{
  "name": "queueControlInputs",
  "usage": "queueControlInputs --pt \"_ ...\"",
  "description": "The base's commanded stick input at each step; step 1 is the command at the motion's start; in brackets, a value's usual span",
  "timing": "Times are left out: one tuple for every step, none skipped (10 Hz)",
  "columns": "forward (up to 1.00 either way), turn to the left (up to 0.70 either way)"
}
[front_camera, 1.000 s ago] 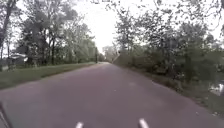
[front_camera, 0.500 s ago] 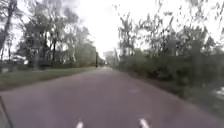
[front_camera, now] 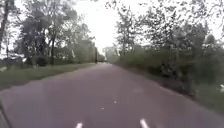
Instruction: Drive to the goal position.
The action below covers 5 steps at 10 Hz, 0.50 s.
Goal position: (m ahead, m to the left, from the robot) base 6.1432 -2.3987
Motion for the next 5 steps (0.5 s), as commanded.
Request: queueControlInputs --pt "0.70 0.00" --pt "0.70 0.00" --pt "0.70 0.00" --pt "0.70 0.00" --pt "0.70 0.00"
